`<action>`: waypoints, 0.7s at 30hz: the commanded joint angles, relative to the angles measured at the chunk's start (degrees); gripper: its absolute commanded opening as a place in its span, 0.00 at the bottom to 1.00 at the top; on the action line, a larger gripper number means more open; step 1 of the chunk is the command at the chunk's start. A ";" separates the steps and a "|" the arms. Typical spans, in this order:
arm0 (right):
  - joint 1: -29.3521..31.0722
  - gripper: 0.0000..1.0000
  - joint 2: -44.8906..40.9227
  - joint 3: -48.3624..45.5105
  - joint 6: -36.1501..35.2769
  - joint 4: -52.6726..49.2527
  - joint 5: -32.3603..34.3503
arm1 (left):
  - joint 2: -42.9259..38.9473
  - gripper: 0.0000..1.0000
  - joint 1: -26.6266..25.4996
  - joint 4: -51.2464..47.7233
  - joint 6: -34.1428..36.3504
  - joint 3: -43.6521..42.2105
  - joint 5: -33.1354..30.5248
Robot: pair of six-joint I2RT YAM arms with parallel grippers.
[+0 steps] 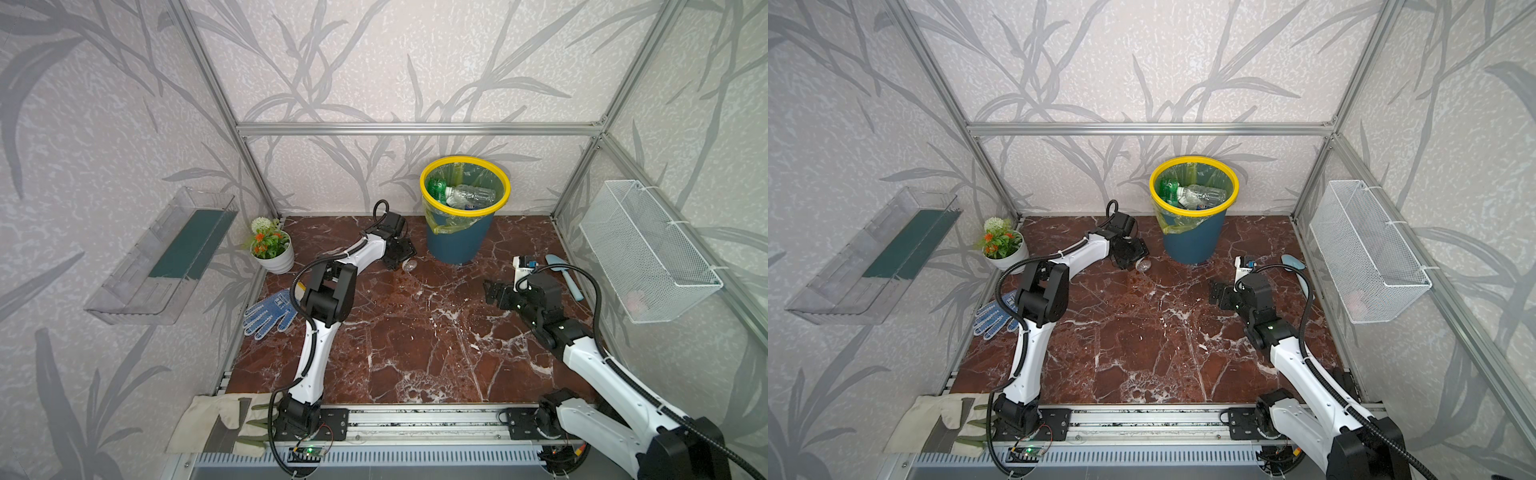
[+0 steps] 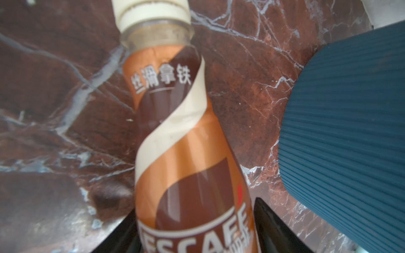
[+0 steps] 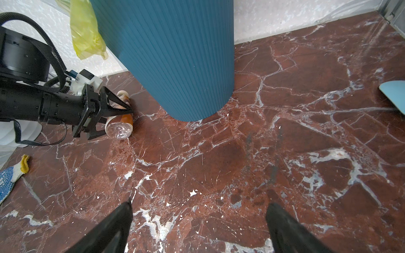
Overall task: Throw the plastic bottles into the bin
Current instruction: 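Close the left gripper around the brown Nescafe bottle, then lift the Nescafe bottle with the left gripper over the bin and release it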
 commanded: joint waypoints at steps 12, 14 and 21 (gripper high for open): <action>-0.24 0.94 1.41 -0.03 0.99 0.49 -0.08 | -13.96 0.53 0.05 5.62 7.96 -14.43 -3.94; -0.24 0.94 2.01 -0.12 0.95 0.26 -0.17 | -17.57 0.52 0.06 7.72 9.67 -17.83 -4.68; -0.12 0.91 6.27 -0.16 1.54 1.89 -2.40 | -33.40 0.52 0.21 17.04 15.32 -31.77 -6.81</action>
